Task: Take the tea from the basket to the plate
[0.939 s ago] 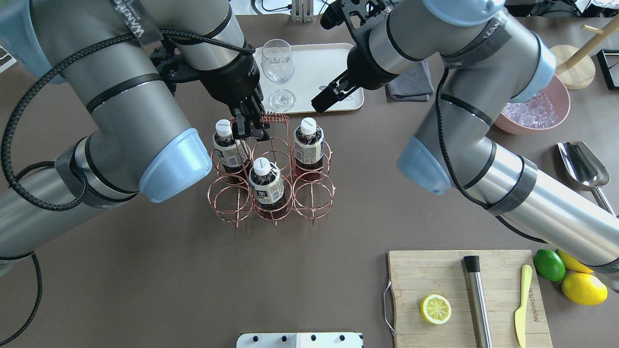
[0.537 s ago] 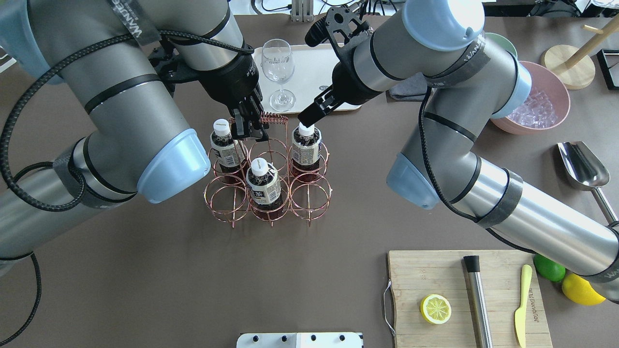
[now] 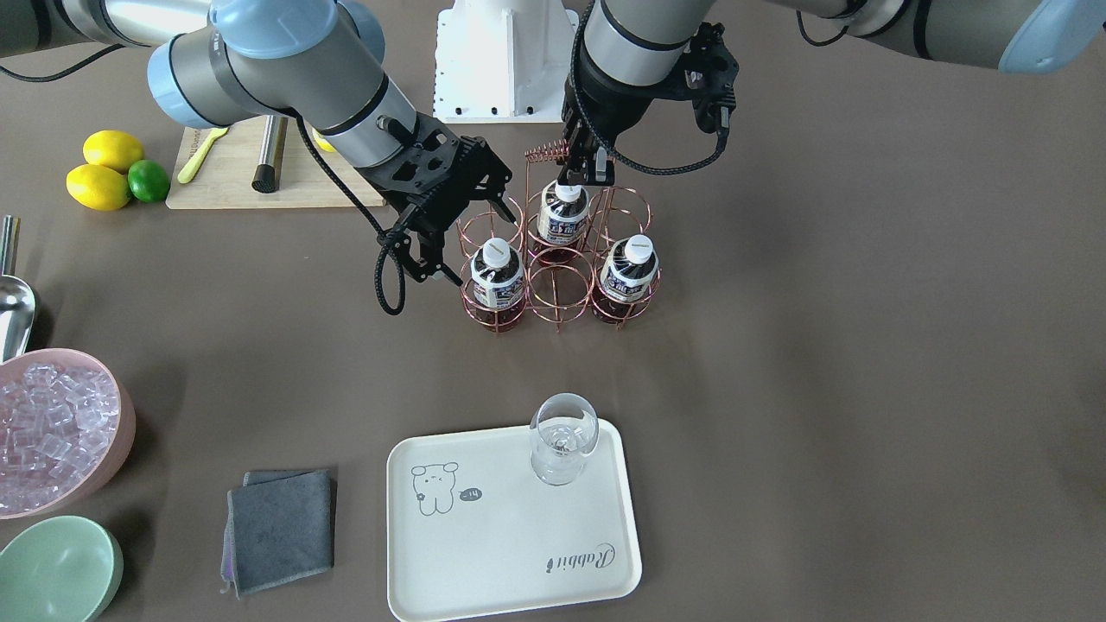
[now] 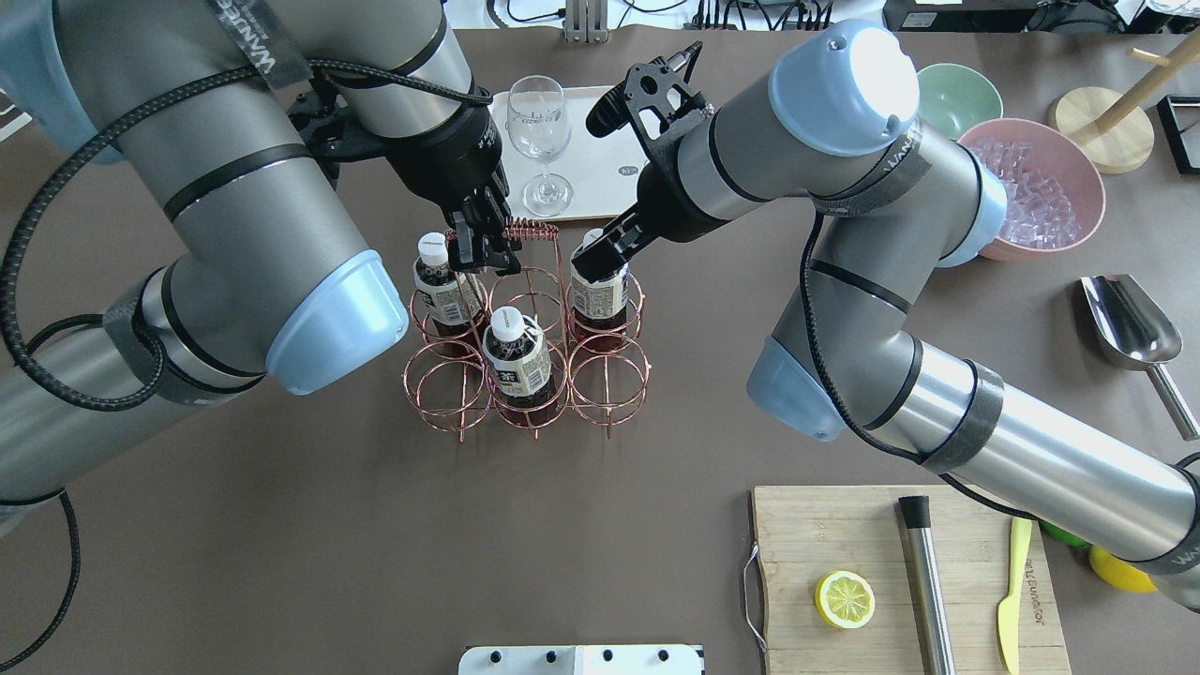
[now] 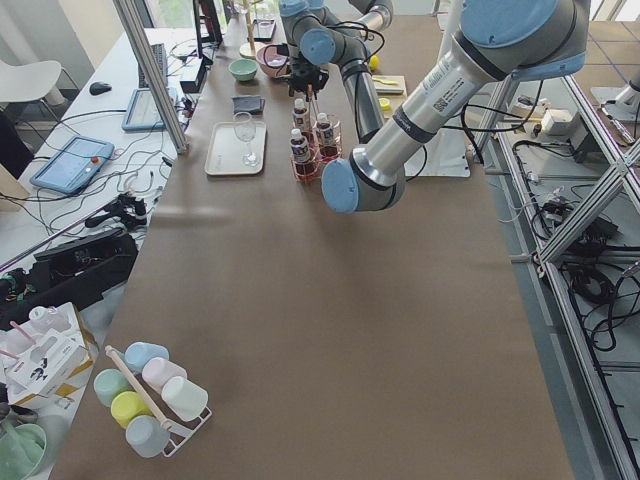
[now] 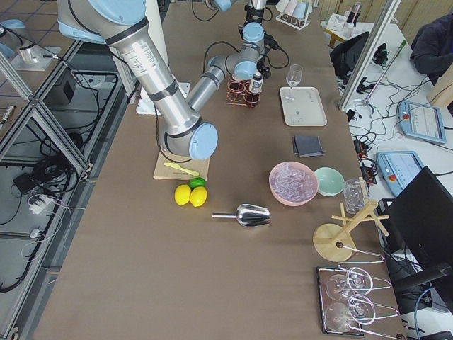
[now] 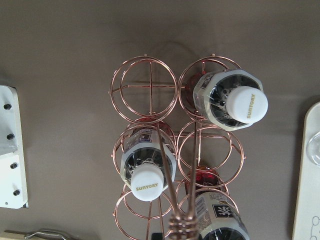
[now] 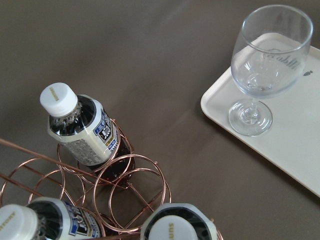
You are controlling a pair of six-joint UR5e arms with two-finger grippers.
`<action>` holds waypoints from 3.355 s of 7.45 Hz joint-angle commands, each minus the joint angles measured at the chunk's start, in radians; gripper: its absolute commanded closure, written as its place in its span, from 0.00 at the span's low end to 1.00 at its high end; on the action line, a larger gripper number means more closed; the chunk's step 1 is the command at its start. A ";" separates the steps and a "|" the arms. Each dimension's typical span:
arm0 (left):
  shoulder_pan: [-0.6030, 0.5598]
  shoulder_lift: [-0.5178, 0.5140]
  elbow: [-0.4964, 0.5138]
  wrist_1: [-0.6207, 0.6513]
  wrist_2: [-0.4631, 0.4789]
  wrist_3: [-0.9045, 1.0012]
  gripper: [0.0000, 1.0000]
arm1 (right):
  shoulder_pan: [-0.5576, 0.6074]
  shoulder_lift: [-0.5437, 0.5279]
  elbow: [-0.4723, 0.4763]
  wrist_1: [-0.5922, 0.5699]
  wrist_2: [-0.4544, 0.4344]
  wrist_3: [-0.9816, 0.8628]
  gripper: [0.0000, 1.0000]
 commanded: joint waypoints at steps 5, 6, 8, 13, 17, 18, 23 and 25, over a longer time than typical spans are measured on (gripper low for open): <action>0.004 0.003 -0.001 -0.002 -0.001 -0.002 1.00 | -0.008 -0.009 0.007 0.002 -0.006 -0.003 0.42; 0.004 0.003 -0.001 -0.003 -0.001 -0.002 1.00 | -0.008 -0.007 0.005 0.002 -0.018 -0.001 0.43; 0.006 0.005 0.000 -0.003 -0.002 -0.003 1.00 | -0.008 -0.004 -0.001 0.002 -0.020 -0.001 0.47; 0.006 0.005 0.002 -0.003 -0.002 -0.003 1.00 | -0.030 0.000 -0.006 0.002 -0.052 -0.003 0.48; 0.006 0.005 0.003 -0.003 -0.002 -0.002 1.00 | -0.030 -0.007 0.008 0.002 -0.046 -0.009 1.00; 0.004 0.005 0.002 -0.003 -0.002 -0.002 1.00 | -0.030 -0.012 0.019 0.000 -0.044 -0.015 1.00; 0.004 0.005 0.002 -0.003 -0.002 -0.002 1.00 | -0.028 -0.009 0.063 -0.014 -0.027 -0.067 1.00; 0.004 0.005 0.002 -0.003 -0.002 -0.003 1.00 | -0.017 -0.010 0.095 -0.040 -0.018 -0.073 1.00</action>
